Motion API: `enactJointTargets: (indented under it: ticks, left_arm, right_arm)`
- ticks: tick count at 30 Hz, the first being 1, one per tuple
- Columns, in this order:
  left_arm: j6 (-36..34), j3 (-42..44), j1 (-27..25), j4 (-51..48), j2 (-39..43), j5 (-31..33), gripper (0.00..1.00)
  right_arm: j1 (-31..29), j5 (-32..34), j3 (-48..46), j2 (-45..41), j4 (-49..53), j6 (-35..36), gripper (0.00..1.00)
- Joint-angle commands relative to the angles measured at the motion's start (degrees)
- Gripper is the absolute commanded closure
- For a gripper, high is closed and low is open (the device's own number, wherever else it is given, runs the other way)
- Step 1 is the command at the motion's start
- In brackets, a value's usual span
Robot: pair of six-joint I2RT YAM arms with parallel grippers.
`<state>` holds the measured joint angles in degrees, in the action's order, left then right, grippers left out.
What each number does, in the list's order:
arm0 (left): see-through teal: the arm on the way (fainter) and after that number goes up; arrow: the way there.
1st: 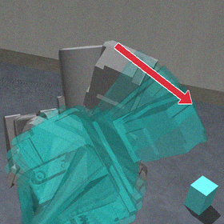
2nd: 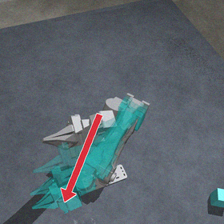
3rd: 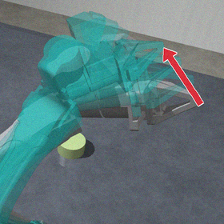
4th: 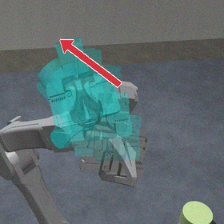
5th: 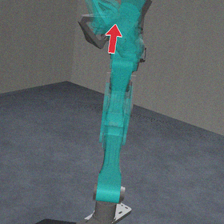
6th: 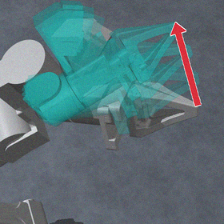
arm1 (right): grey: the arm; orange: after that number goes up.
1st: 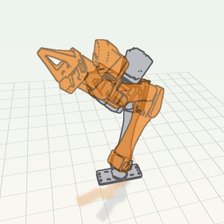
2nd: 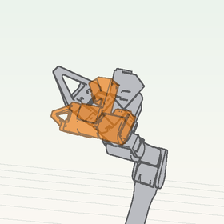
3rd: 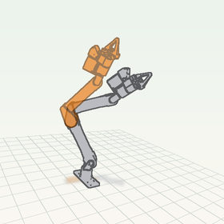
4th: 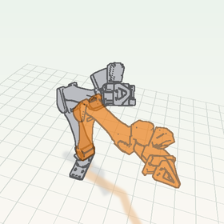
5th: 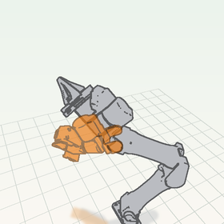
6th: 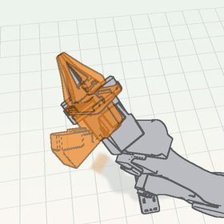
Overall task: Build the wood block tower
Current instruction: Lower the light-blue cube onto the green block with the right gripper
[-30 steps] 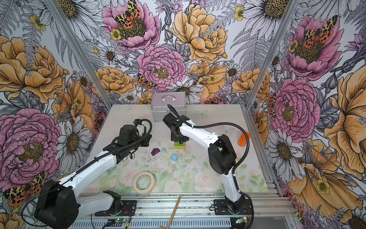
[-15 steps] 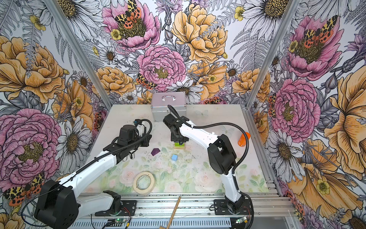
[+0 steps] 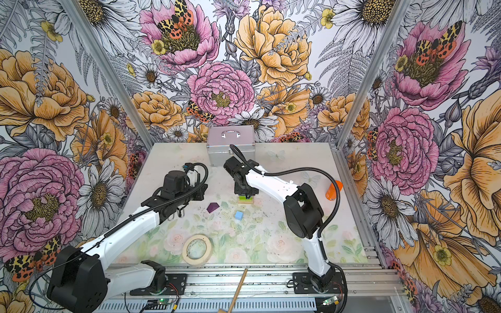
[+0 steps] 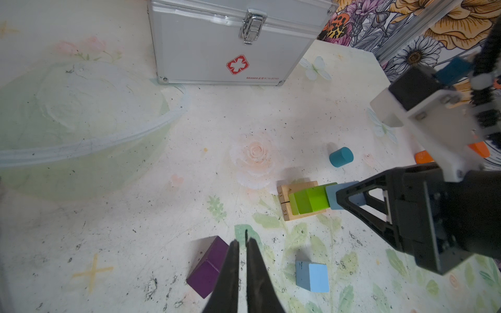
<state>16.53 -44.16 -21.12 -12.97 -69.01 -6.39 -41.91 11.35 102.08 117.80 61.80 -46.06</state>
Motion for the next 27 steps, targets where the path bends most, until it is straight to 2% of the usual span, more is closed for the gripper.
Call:
enactJointTargets:
  ticks: [1, 27]
  left_arm:
    - [-0.6, 0.7, 0.5, 1.8, -0.3, 0.2, 0.90]
    - [-0.7, 0.7, 0.6, 1.7, -0.3, 0.1, 0.90]
  right_arm:
    - [0.3, 1.3, -0.4, 0.1, -1.4, -0.9, 1.00]
    - [0.8, 1.6, -1.1, -0.3, -2.0, -1.5, 1.00]
